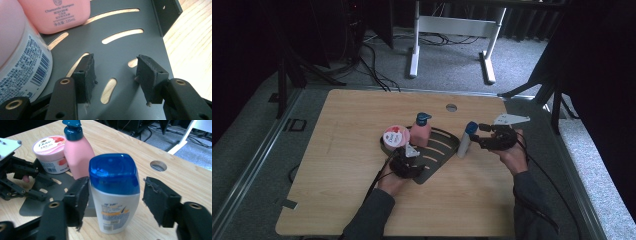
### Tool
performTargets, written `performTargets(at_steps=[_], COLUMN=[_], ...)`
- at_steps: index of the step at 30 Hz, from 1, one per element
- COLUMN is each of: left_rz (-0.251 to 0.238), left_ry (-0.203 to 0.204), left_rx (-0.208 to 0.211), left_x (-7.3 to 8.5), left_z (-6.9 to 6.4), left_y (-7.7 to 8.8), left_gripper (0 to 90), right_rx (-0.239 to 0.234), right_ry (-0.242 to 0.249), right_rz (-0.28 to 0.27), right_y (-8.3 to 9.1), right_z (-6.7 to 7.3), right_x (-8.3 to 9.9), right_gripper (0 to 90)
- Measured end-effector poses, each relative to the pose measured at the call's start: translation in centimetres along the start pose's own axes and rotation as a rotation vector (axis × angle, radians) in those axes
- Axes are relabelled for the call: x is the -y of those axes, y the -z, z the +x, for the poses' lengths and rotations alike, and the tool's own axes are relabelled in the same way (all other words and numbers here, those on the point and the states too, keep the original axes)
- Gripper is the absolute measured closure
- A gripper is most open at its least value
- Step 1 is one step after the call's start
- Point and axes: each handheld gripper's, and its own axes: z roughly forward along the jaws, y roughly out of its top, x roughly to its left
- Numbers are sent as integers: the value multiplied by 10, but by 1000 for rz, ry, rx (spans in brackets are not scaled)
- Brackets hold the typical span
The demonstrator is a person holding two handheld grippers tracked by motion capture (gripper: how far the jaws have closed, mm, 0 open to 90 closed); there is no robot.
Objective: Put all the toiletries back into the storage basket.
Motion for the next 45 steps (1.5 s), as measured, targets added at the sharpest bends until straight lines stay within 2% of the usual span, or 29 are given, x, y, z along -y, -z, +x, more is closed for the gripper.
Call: performTargets(at_steps=[4, 13, 18, 23, 29, 35, 45], left_rz=[0, -5, -7, -8, -12, -15, -17], left_ry=[0, 5, 10, 11, 14, 17, 20], left_rx=[4, 7, 10, 10, 13, 14, 15], left_x=[0, 1, 1, 1, 1, 2, 1], left_z=[0, 1, 1, 1, 1, 1, 1], left_y=[0, 0, 0, 0, 0, 0, -1], left_gripper=[487, 480, 477, 476, 475, 474, 468], right_rx=[3, -31, -36, -8, 27, 17, 32], right_ry=[11, 45, 30, 32, 9, -13, 3], right_rz=[9, 55, 75, 70, 85, 79, 75], right_y=[-4, -18, -23, -21, -19, -15, -18], right_z=[-1, -4, -7, -3, 3, 5, 9], right_x=[-4, -7, -4, -3, -4, 0, -1], right_gripper=[323, 271, 339, 347, 349, 362, 322])
